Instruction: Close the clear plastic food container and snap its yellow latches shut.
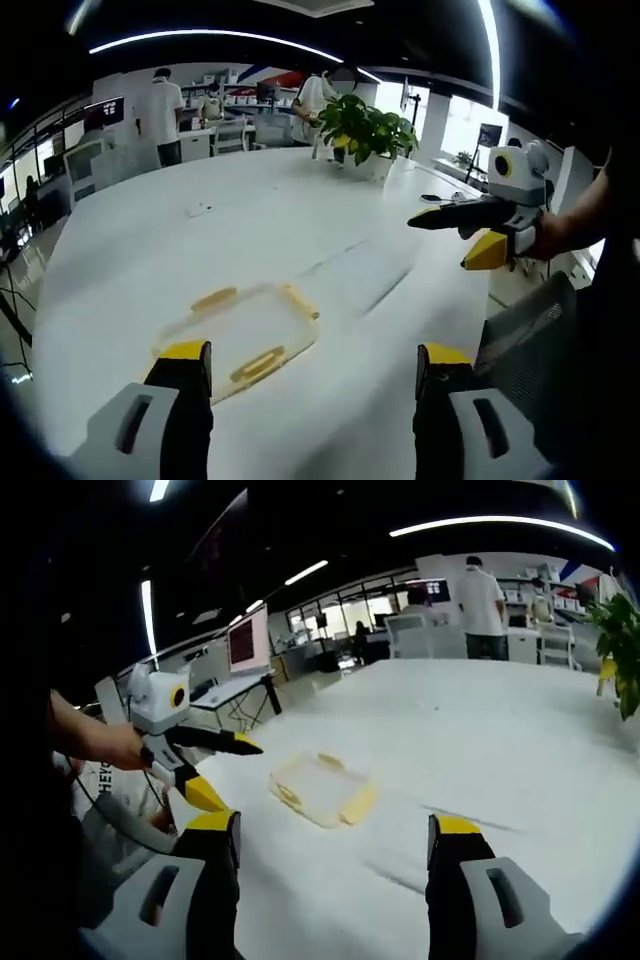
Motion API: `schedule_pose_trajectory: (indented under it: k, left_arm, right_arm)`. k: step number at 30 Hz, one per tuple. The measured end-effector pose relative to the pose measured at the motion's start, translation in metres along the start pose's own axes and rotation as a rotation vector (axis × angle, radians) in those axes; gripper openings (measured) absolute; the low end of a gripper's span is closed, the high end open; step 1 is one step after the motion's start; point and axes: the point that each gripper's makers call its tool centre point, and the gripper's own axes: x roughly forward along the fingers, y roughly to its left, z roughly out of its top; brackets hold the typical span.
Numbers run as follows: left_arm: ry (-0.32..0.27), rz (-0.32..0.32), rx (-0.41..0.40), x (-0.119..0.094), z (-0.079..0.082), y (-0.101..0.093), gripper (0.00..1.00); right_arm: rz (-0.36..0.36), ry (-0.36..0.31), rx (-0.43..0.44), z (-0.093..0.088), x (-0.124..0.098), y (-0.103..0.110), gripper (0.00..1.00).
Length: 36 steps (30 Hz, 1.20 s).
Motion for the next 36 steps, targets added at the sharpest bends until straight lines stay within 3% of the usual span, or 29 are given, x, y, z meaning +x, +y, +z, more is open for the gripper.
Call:
schedule_pose_trajectory:
  k: [9, 24, 28, 36]
  left_arm:
    - [0.008, 0.015, 0.006, -0.002, -0.001, 0.010, 0.81]
    - [0.063, 0.029, 0.045, -0.003, -0.016, 0.033, 0.80]
    - [0.077, 0.032, 0.054, -0.002, -0.018, 0.043, 0.80]
    - [0.113, 0.017, 0.106, 0.000, -0.022, 0.054, 0.80]
  right_arm:
    - [0.030, -0.001, -0.011, 0.004, 0.011, 0.001, 0.75]
    - [0.103, 0.072, -0.077, 0.002, 0.037, -0.002, 0.73]
    - [0.123, 0.088, -0.114, 0.002, 0.047, -0.002, 0.76]
    - [0.156, 0.137, -0.201, -0.001, 0.059, -0.002, 0.75]
